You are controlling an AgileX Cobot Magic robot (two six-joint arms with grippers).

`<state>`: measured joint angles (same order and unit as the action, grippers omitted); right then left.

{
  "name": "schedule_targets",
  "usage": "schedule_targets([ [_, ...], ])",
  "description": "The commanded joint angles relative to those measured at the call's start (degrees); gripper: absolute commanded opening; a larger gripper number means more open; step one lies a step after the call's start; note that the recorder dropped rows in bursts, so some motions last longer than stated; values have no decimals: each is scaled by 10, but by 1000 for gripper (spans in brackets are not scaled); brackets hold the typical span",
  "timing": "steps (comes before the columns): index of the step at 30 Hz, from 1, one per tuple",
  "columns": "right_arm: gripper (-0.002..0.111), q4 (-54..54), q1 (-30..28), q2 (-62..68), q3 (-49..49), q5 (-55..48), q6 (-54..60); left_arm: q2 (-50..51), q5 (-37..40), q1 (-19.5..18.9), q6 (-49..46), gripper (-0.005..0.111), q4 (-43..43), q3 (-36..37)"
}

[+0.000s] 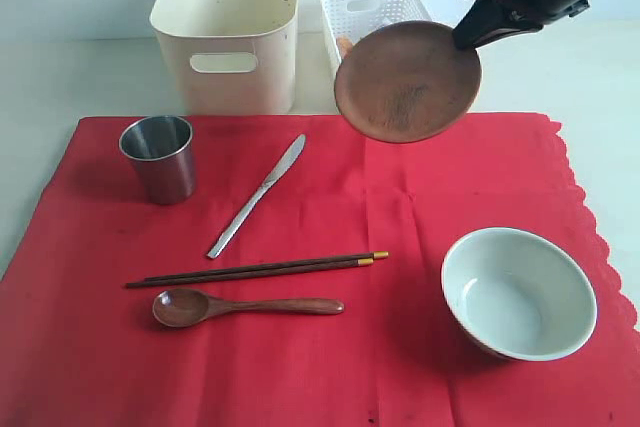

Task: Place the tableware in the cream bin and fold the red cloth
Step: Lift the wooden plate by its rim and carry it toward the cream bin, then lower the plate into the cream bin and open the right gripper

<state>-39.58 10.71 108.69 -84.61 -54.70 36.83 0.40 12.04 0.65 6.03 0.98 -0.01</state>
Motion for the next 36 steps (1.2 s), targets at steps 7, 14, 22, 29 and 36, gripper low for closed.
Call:
schedule_targets([
  [7, 0, -9, -2, 1, -5, 11, 0, -4, -2, -1, -1, 3, -3, 0],
  [14, 0, -44, -2, 0, -20, 34, 6, -4, -2, -1, -1, 3, -3, 0],
  [22, 0, -195, -1, 2, -85, 37, 45, -4, -2, -1, -1, 3, -3, 0],
  [29, 0, -393, 29, 47, -97, 55, 178, -4, -2, -1, -1, 3, -3, 0],
  [36, 0, -401, 81, 135, -181, 80, 186, -4, -2, -1, -1, 3, -3, 0],
])
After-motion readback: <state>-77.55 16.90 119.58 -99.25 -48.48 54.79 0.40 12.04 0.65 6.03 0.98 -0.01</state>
